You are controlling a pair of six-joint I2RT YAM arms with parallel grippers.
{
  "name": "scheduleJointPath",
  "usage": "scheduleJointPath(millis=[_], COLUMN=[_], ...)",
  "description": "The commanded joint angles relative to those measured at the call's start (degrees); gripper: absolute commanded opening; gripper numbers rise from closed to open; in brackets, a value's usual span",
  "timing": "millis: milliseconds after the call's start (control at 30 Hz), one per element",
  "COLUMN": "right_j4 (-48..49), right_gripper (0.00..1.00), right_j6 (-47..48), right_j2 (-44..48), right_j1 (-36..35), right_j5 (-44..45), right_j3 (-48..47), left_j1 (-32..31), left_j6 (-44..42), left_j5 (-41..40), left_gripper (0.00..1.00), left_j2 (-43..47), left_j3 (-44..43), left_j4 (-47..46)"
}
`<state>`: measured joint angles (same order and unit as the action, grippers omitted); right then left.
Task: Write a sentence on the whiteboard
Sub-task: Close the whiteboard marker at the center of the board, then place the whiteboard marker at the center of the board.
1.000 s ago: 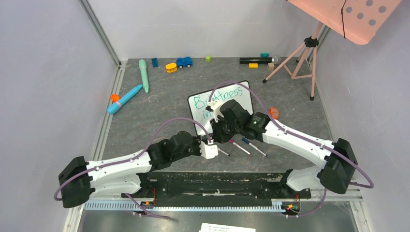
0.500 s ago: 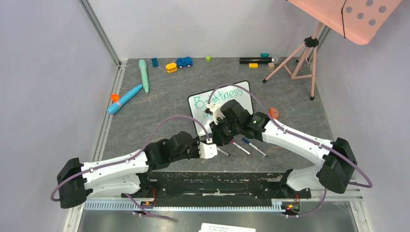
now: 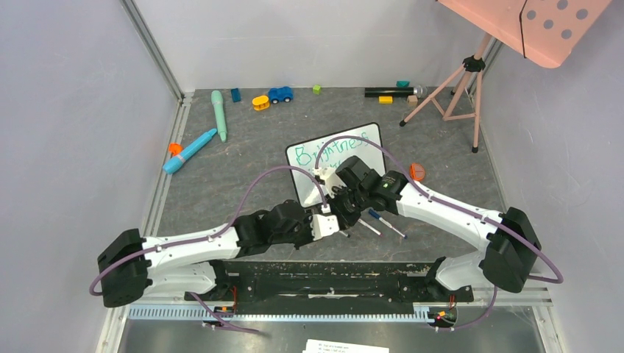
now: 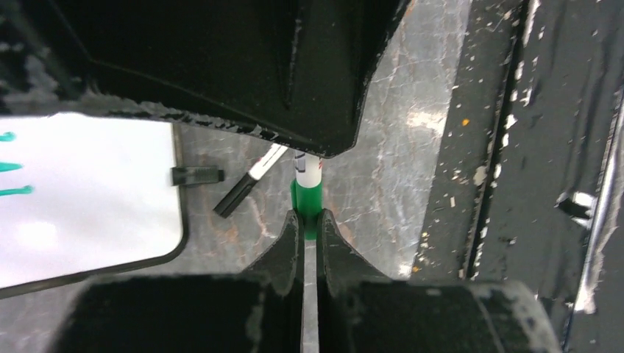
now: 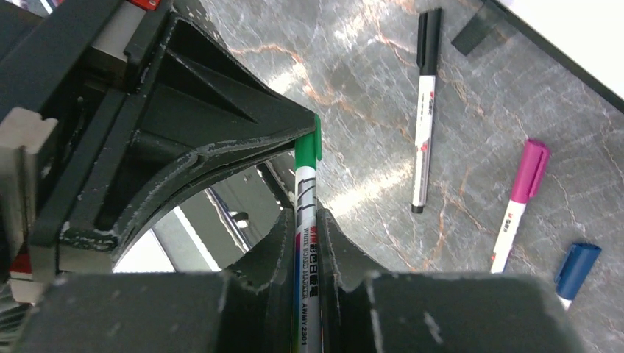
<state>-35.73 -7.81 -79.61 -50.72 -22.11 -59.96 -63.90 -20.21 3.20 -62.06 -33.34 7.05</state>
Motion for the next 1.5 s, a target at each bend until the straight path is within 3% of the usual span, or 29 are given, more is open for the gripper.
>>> scheduleJointPath(millis=[0,133,367,467,533,733,933,1000,1233,1267,1333,1367,1467], right_j4=[4.21,0.97,2.03,5.27,7.48,17.07,28.61,32.98,41.65,43.13,44.22,44.04,42.86], right_gripper=[0.00,0.00,0.00,0.00,0.00,0.00,0.02,0.14,0.19,0.26,0.55,0.64,0.75], right_j6=[3.79,4.63,2.64,0.69,-0.82,-6.12,-9.89,-11.64,-13.43,-13.48,-13.24,-13.44,-13.59], right_j2=[-1.65,-0.99,2.48,4.48,6.06,13.04,14.08,14.24,12.61,12.24,11.81,12.13,15.15], right_j1=[-0.96,-0.96,2.28,4.69,6.95,14.65,15.41,15.34,15.39,15.39,15.38,15.43,15.55], right_j5=[-1.50,0.55,4.45,3.55,3.31,0.96,-3.57,-2.94,3.63,3.52,2.29,3.12,9.06], right_j3=[-0.28,0.09,-0.05,1.44,3.55,14.32,23.75,26.77,30.97,31.36,31.65,31.81,33.13], left_j1=[-2.49,-2.46,-2.53,-2.44,-2.44,-2.06,0.11,1.35,12.92,14.46,17.43,18.17,20.12], left_j6=[9.28,10.64,9.82,15.15,17.66,19.28,32.48,34.54,38.47,38.49,38.07,37.73,37.99], left_j5=[11.64,10.34,1.23,-5.54,-10.67,-20.52,-31.34,-32.37,-25.84,-25.47,-26.29,-26.95,-30.75], left_gripper=[0.02,0.02,0.03,0.28,0.41,0.54,0.66,0.66,0.68,0.68,0.69,0.71,0.84], left_j2=[-1.34,-3.51,-1.26,1.30,2.94,9.49,14.26,15.14,16.89,17.12,17.99,18.41,18.57], left_j3=[-7.00,-4.32,-2.31,-2.63,-5.21,-10.47,-12.76,-13.28,-12.16,-12.02,-11.79,-11.75,-12.42], left_j4=[-36.62,-42.43,-37.82,-35.30,-28.21,-7.66,1.87,3.71,7.38,7.90,8.87,9.49,12.81])
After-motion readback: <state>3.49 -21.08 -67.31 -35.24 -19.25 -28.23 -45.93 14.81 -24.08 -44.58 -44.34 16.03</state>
